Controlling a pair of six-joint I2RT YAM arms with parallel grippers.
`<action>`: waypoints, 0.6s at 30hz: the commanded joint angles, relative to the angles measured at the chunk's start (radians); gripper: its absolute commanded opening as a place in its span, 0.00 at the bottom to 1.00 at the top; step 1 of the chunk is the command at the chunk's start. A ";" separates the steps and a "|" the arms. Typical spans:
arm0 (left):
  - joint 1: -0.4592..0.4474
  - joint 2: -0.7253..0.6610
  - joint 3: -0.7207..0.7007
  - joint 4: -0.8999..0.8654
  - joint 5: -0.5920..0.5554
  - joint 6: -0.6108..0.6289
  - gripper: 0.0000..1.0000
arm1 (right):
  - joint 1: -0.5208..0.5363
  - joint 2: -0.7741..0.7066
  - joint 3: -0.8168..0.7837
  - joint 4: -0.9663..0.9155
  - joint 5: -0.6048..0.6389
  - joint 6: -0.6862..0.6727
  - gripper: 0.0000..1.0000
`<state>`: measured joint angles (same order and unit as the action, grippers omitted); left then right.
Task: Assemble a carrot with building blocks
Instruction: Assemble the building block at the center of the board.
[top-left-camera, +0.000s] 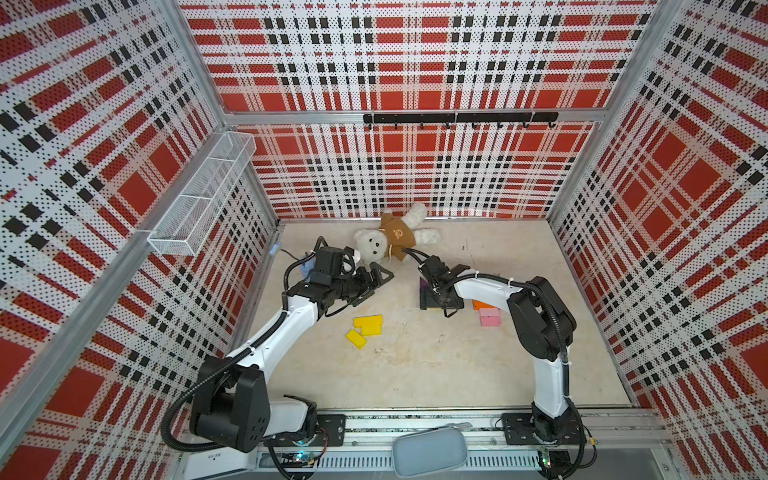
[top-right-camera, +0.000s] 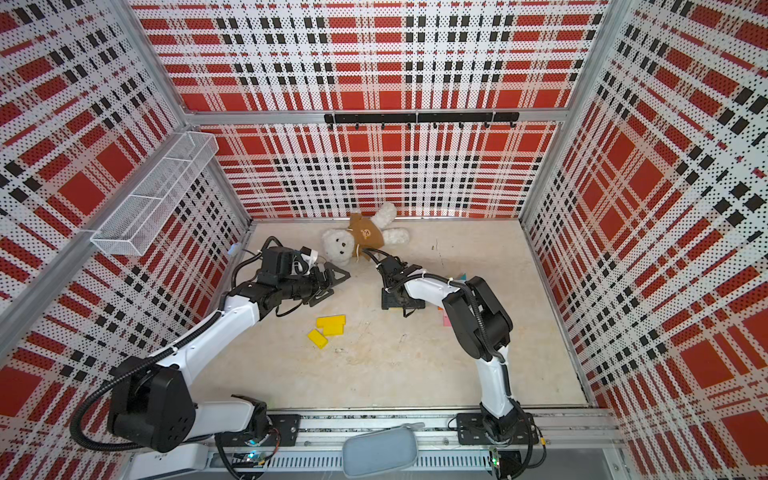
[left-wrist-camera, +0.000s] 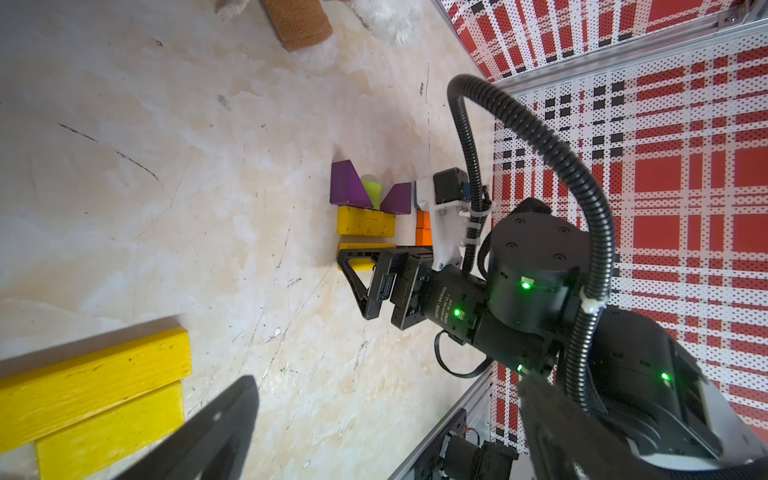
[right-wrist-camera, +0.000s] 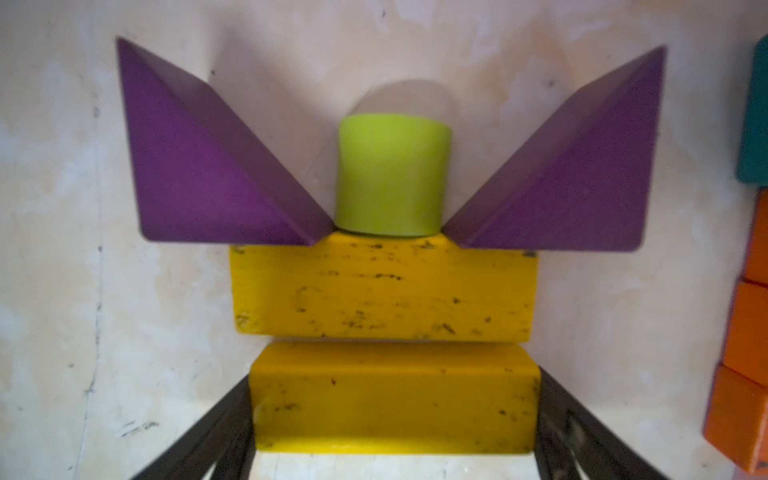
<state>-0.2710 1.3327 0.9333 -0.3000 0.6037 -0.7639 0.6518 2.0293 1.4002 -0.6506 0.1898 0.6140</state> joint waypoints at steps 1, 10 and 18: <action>-0.006 -0.024 -0.011 0.020 0.013 -0.008 1.00 | -0.007 0.040 0.019 0.022 0.000 0.023 0.92; -0.008 -0.021 -0.012 0.022 0.016 -0.011 1.00 | -0.007 0.049 0.019 0.019 -0.001 0.028 0.93; -0.006 -0.017 -0.012 0.023 0.017 -0.011 0.99 | -0.007 0.054 0.025 0.026 -0.029 0.034 0.94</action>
<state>-0.2729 1.3327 0.9318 -0.2993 0.6132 -0.7727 0.6502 2.0399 1.4132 -0.6540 0.1860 0.6224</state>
